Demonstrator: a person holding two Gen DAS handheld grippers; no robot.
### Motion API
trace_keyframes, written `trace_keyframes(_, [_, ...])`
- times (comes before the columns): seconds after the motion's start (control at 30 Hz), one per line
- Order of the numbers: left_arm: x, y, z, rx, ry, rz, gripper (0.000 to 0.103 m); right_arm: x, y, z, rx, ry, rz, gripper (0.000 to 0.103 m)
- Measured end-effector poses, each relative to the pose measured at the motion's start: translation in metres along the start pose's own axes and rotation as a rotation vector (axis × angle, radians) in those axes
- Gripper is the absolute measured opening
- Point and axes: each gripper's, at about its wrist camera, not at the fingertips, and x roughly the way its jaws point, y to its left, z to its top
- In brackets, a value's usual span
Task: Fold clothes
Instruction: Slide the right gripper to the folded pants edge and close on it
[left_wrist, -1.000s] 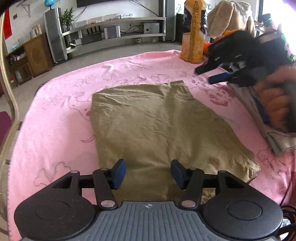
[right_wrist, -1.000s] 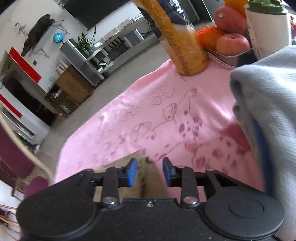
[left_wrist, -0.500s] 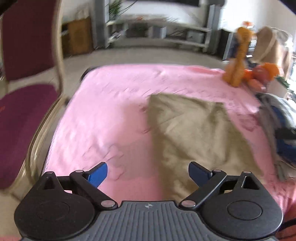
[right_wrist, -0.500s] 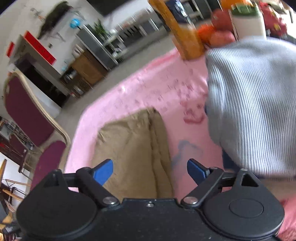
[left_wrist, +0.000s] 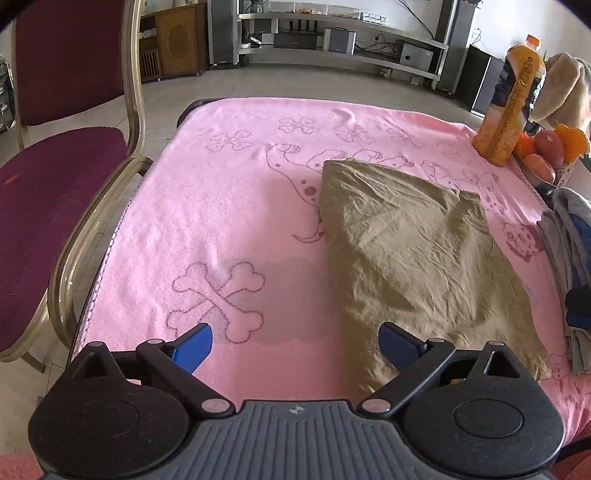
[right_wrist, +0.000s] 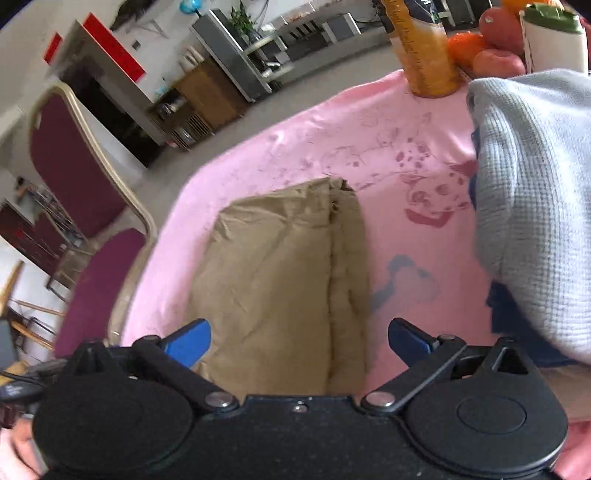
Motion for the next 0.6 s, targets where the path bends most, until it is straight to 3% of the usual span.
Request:
trace_keyframes(0.13, [0.004, 0.000, 0.002, -0.017, 0.016, -0.012, 0.097, -0.002, -0.017, 0.003, 0.139, -0.025, 0.071, 0.101])
trace_keyframes(0.2, [0.006, 0.000, 0.004, -0.026, 0.024, -0.018, 0.097, -0.001, -0.015, 0.003, 0.131, -0.031, 0.076, 0.094])
trace_keyframes(0.33, [0.010, 0.000, 0.006, -0.045, 0.040, -0.030, 0.097, 0.010, -0.004, 0.006, 0.090, -0.006, 0.060, 0.066])
trace_keyframes(0.5, [0.016, -0.001, 0.013, -0.056, 0.059, -0.051, 0.097, 0.026, -0.002, 0.017, 0.072, 0.034, 0.061, 0.066])
trace_keyframes(0.6, [0.024, 0.003, 0.021, -0.100, 0.093, -0.076, 0.097, 0.030, -0.001, 0.020, 0.018, 0.023, -0.048, 0.067])
